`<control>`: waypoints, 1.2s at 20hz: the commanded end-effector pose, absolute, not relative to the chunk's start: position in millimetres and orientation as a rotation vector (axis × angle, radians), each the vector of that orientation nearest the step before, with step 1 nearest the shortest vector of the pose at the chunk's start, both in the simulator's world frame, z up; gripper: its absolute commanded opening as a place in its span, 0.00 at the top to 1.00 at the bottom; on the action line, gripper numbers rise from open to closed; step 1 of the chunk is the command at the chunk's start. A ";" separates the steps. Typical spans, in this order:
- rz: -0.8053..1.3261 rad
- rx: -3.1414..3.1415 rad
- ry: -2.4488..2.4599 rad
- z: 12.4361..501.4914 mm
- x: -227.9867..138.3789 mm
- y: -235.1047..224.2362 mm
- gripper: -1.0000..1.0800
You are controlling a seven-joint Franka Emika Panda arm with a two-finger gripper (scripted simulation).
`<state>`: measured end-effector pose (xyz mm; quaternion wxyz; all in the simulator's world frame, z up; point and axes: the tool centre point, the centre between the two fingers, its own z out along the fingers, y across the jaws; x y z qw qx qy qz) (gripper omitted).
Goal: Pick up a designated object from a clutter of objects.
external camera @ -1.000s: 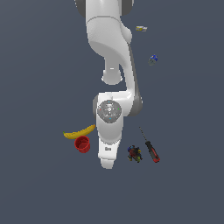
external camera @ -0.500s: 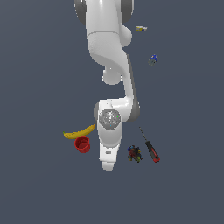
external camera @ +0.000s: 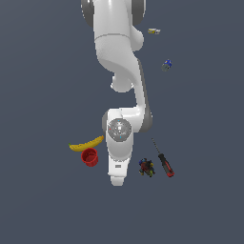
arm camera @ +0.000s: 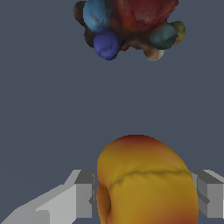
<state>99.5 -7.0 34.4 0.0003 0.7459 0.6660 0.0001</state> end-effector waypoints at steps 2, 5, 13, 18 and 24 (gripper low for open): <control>0.001 2.343 2.092 34.6 99.4 -7.1 1.00; 0.001 2.343 2.092 38.2 98.5 -6.0 1.00; -0.001 2.342 2.092 68.7 89.9 4.1 1.00; -0.002 2.341 2.092 104.7 79.9 15.8 1.00; -0.004 2.340 2.093 164.9 63.8 35.8 1.00</control>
